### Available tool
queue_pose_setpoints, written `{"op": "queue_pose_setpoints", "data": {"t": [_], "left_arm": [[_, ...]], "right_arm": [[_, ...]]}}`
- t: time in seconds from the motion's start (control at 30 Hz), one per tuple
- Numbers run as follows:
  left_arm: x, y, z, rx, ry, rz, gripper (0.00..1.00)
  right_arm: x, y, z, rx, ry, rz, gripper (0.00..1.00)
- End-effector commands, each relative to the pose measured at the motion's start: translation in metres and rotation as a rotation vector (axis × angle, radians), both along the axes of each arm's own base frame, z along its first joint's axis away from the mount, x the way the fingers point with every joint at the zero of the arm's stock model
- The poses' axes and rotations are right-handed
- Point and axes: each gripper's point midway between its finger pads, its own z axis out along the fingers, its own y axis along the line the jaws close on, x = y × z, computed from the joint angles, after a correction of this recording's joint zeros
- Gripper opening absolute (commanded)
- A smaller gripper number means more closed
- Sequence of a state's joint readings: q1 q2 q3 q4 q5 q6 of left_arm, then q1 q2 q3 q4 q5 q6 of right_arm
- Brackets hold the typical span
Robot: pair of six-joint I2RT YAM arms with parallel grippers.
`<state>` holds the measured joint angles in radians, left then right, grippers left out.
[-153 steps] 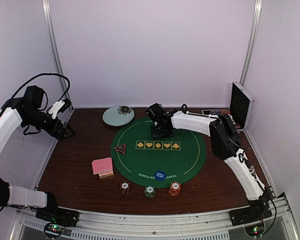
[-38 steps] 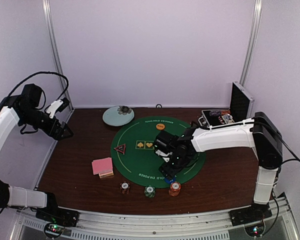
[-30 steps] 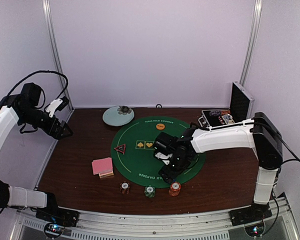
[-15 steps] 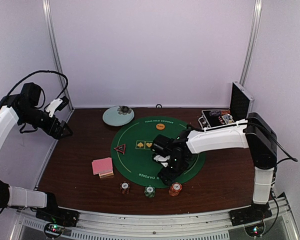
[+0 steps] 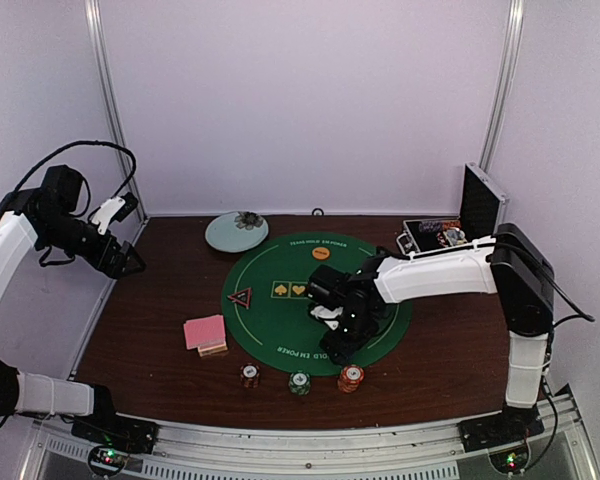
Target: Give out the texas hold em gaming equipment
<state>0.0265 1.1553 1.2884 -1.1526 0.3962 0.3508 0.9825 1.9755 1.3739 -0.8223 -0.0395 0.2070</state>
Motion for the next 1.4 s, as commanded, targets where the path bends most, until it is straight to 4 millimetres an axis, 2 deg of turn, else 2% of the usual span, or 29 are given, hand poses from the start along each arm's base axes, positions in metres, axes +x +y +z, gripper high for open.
{"op": "queue_pose_setpoints", "data": {"t": [0.0, 0.23, 0.33, 0.43, 0.6, 0.7, 0.8, 0.93, 1.1, 1.37], "left_arm": [[0.005, 0.002, 0.010, 0.011, -0.038, -0.005, 0.97], [0.004, 0.003, 0.008, 0.013, -0.036, -0.002, 0.98], [0.003, 0.002, 0.007, 0.013, -0.032, -0.005, 0.98], [0.004, 0.003, 0.007, 0.016, -0.033, -0.008, 0.98], [0.006, 0.005, 0.006, 0.028, -0.032, -0.006, 0.98], [0.006, 0.006, 0.006, 0.036, -0.032, -0.004, 0.97], [0.007, 0.006, 0.007, 0.037, -0.034, -0.006, 0.98], [0.008, 0.005, 0.009, 0.034, -0.040, -0.008, 0.98], [0.007, 0.004, 0.009, 0.026, -0.042, -0.015, 0.98], [0.004, 0.004, 0.012, 0.033, -0.054, -0.013, 0.98]], "right_arm": [[0.020, -0.018, 0.001, -0.036, -0.042, -0.036, 0.72], [0.024, -0.018, 0.003, -0.032, -0.035, -0.031, 0.70], [0.024, -0.017, 0.012, -0.024, -0.043, -0.029, 0.72], [0.031, -0.020, 0.032, -0.012, -0.082, -0.049, 0.79], [0.035, -0.016, 0.081, 0.061, -0.136, -0.081, 0.85], [0.029, -0.016, 0.101, 0.092, -0.144, -0.094, 0.87], [0.014, -0.018, 0.113, 0.103, -0.145, -0.089, 0.91], [-0.017, -0.023, 0.114, 0.057, -0.131, -0.067, 0.93], [-0.047, -0.023, 0.102, 0.041, -0.089, -0.064, 0.91], [-0.063, -0.011, 0.079, 0.047, -0.036, -0.052, 0.88]]}}
